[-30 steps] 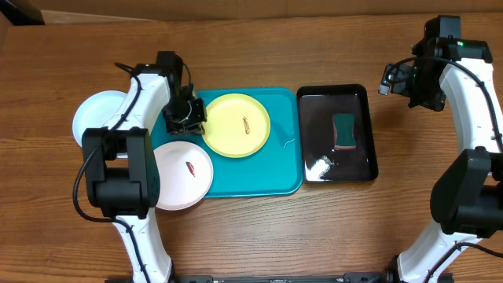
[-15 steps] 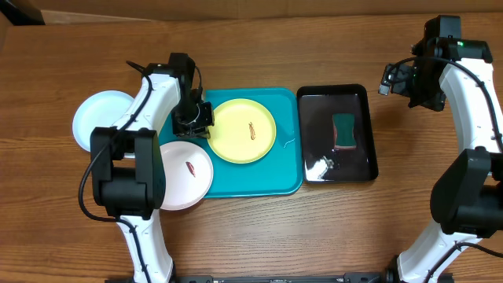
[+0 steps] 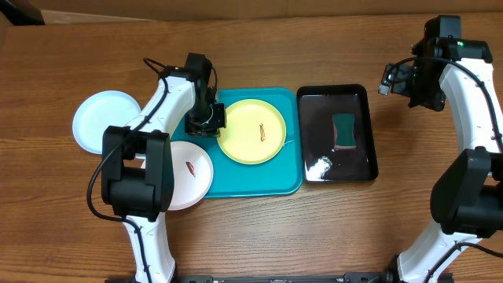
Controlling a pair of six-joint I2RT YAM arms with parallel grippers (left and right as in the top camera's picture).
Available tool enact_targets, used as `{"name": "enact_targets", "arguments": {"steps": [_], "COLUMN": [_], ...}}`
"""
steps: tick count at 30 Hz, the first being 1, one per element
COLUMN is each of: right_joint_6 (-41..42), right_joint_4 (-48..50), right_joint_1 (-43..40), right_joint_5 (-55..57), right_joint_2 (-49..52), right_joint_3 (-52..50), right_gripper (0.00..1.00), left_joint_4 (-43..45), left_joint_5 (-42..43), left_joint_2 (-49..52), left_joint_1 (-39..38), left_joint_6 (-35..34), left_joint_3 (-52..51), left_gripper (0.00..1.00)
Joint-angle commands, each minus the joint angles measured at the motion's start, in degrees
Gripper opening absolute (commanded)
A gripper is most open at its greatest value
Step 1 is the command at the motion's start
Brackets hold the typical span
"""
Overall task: Clean dirty plates on tray and stack at the side
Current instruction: 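Move the right gripper over the sponge in the black tray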
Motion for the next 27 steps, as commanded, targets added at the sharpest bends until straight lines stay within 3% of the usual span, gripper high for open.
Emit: {"name": "enact_targets", "arguments": {"steps": [1,9,12,15,22,27], "right_joint_6": [0.0,-0.2,-2.0,-3.2,-2.8,2.8], "right_joint_4": [2.2,-4.9,-8.5,-11.3,-14.9,-10.3], "right_joint_1": [0.2,0.2,1.7,4.6,13.2,17.9], "right_joint_5": [-1.3,-16.4,-17.6,-14.9,-5.9,3.2], "right_joint_2": [-0.8,-0.8,-0.8,-0.8,-0.8,-0.8], "right_joint_3": [0.1,0.2,0.1,0.1,-0.7,-4.3], "right_gripper": [1.00,0.99,0.82,0.74,0.74,0.75], "left_joint_4": [0.4,1.0,1.1,1.4,1.7,1.7], "left_joint_5": [-3.3,-6.4,-6.5,-6.5,-6.5,-6.5], "left_joint_2": [0.6,0.6,0.6,0.6,0.6,0.5], "left_joint_1": [-0.7,-0.3,-0.3,-0.3,-0.3,-0.4], "left_joint_6": [-0.1,-2.4,-2.6,-2.8,-2.8,-2.8], "left_joint_3": [-1.4,-1.9,-1.9,-2.0,-2.0,-2.0], "left_gripper": [0.04,0.04,0.04,0.04,0.04,0.04]}}
